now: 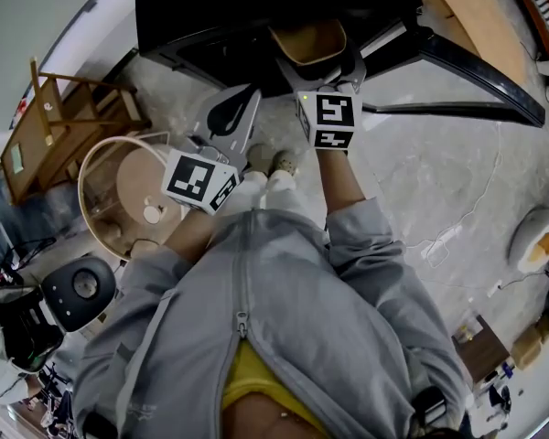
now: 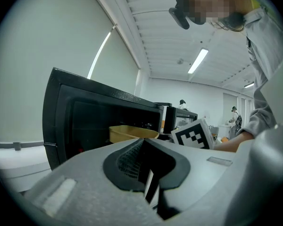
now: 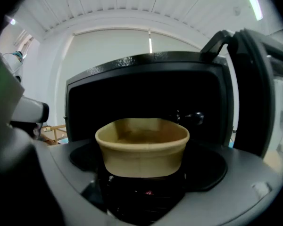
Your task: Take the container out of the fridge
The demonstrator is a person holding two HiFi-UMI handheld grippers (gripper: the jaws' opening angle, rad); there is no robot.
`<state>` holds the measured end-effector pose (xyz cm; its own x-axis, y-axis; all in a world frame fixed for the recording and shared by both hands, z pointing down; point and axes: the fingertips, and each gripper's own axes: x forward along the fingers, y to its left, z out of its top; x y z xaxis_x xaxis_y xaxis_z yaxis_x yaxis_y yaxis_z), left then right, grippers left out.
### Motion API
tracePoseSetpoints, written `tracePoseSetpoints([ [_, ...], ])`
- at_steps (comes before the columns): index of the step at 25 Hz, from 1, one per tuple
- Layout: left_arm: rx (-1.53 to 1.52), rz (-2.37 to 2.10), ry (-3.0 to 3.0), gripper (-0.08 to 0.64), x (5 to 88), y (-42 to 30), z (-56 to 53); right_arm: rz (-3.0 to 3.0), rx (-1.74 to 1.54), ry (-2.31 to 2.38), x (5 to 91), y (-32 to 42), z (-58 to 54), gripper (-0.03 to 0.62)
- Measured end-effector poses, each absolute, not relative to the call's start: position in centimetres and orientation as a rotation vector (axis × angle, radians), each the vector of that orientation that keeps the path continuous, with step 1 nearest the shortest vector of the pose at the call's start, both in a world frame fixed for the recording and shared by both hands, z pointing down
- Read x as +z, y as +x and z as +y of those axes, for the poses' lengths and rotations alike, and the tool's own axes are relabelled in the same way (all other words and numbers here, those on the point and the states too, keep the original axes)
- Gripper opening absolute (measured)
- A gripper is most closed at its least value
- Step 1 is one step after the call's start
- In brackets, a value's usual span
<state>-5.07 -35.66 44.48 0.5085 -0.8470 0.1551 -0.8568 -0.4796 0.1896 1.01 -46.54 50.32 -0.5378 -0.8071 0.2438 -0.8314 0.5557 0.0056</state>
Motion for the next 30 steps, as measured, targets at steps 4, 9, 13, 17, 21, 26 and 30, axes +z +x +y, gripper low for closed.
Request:
tracePoseSetpoints([
  [4,0.048,-1.417,2.544,0.003,43.9,-4.1,-35.0,-2.539,0.213,1.445,49.4,3.2,-43.3,0.500],
  [9,0.031,-1.381,2.579,0.003,42.5,-2.7,-34.4,-2.512,0.235,1.507,47.6,5.8,-39.5,0.500],
  [13,0.023,-1.338,2.633,0.003,41.8,-1.5,-33.9,-2.497,0.218,1.551,46.0,7.5,-36.7,0.500],
  [17,0.011,-1.302,2.671,0.003,40.4,-0.3,-33.2,-2.485,0.169,1.602,43.3,9.3,-34.1,0.500],
  [21,-0.004,-1.274,2.707,0.003,39.4,0.9,-32.8,-2.452,0.104,1.705,40.4,11.6,-32.3,0.500],
  [26,-0.032,-1.287,2.756,0.003,37.0,1.9,-32.2,-2.403,0.018,1.884,36.4,14.4,-30.8,0.500],
  [30,-0.051,-1.329,2.767,0.003,35.1,2.3,-32.3,-2.356,-0.048,1.984,33.8,16.1,-30.6,0.500],
])
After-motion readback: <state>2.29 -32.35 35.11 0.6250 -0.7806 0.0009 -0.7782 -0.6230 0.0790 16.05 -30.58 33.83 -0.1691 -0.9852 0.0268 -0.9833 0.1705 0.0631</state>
